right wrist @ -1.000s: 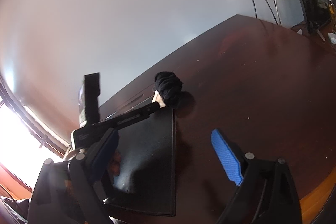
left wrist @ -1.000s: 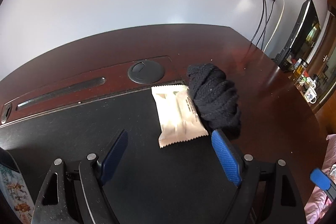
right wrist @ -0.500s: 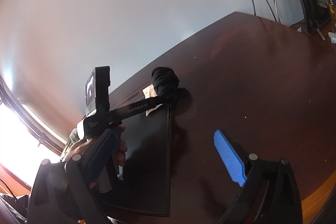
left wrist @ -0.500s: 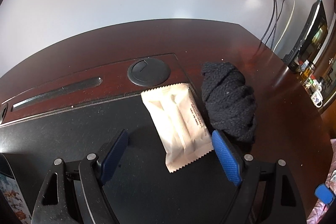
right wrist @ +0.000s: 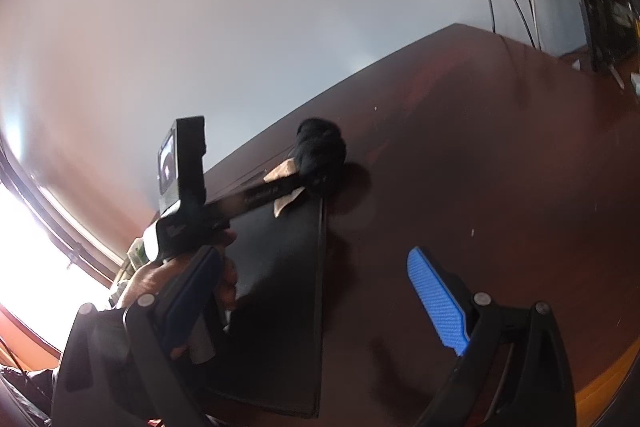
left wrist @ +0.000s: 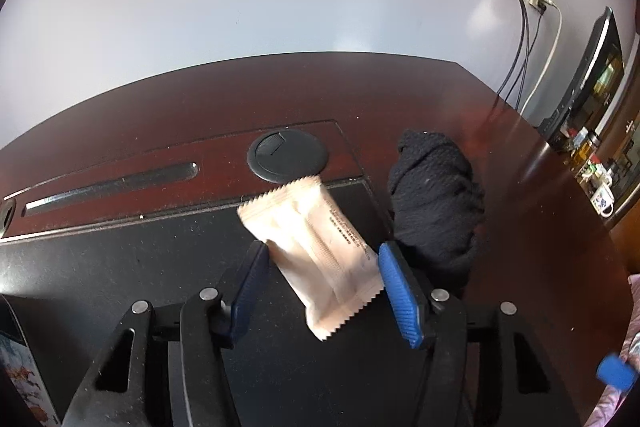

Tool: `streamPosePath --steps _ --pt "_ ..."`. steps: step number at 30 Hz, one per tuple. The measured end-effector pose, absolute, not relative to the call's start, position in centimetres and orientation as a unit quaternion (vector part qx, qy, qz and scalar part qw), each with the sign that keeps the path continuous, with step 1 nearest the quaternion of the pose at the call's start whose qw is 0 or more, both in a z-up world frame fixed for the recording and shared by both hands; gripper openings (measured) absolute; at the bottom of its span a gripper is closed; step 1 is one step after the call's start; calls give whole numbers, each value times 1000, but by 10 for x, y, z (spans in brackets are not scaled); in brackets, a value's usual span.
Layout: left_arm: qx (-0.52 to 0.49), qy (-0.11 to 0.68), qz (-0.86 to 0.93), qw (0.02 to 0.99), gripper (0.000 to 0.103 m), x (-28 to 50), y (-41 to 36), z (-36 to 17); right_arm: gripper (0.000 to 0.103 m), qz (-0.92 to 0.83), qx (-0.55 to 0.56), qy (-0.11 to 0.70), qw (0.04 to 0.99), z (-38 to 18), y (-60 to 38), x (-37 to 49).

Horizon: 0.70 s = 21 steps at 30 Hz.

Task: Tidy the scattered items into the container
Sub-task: 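Grasp the cream snack packet with the left tool while the right tool grasps the black sock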

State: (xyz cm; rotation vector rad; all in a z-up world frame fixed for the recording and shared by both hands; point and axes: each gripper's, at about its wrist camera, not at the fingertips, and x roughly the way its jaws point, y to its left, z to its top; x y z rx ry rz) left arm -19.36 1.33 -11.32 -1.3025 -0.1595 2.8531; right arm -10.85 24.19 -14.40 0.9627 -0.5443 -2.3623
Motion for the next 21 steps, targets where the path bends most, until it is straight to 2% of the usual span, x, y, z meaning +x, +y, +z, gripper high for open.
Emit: streamPosePath --steps 2,6,12,21 --pt "-417 -47 907 3 51 -194 13 -113 101 -877 358 -187 260 -138 240 -121" --pt "-416 -65 907 11 51 -194 6 -112 102 -876 379 -154 256 -126 226 -167" --pt "-418 -79 905 25 29 -192 -6 -108 102 -868 405 -140 253 -116 200 -221" --pt "-418 -108 901 39 29 -199 -15 -107 102 -863 416 -150 244 -129 197 -229"
